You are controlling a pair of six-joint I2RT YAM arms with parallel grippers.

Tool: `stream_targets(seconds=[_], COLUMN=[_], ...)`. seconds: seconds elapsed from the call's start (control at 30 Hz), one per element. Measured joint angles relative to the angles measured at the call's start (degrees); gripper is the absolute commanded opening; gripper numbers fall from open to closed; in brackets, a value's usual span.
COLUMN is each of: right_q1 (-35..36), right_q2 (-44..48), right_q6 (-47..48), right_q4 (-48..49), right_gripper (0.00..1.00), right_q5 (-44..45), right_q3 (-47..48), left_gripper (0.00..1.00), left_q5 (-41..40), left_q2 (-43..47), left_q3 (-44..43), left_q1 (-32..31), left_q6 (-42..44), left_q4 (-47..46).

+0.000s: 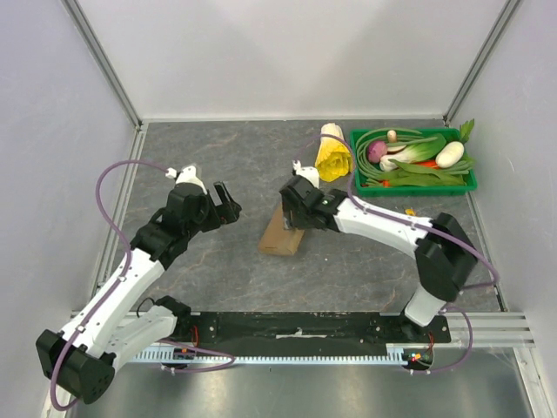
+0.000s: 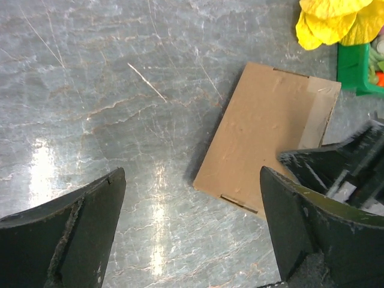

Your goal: Unpack the express box

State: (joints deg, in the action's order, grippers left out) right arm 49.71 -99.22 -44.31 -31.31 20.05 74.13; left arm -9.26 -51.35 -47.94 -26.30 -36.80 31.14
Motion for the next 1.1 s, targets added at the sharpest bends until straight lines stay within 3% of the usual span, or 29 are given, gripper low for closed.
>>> stream_targets(seconds=[0.23, 0.37, 0.57, 0.73, 0.9, 1.1], right_q1=[-2.71, -4.52, -6.80, -11.43, -14.08, -13.57], right_q2=[11.34, 11.69, 13.25, 14.08, 12.83, 4.07], right_q6=[0.39, 1.33, 2.99, 4.07, 8.04, 11.10], right_q4=[5.64, 7.32, 7.08, 7.34, 8.90, 11.19], right_gripper=[0.79, 0.98, 0.98, 0.76, 0.70, 0.65], right_q5=[-6.12, -6.97, -4.31, -5.73, -10.95, -17.73], right_q3=[-14.86, -17.14, -17.18, -18.10, -19.23, -16.48], left_gripper=[0.96, 1.00, 0.99, 0.93, 0.91, 0.89], left_q5=[7.50, 11.17, 11.06, 19.17, 26.80, 32.92], left_q2=[-0.50, -4.09, -12.76, -25.31, -32.39, -40.96], left_q3=[5.14, 5.88, 4.24, -2.23, -3.32, -3.48], left_q1=[0.00, 0.00, 0.24, 0.74, 0.74, 0.74], left_q6=[0.35, 1.01, 1.95, 5.66, 6.23, 6.08], left_q4=[-3.61, -6.71, -8.90, -13.49, -18.40, -19.76])
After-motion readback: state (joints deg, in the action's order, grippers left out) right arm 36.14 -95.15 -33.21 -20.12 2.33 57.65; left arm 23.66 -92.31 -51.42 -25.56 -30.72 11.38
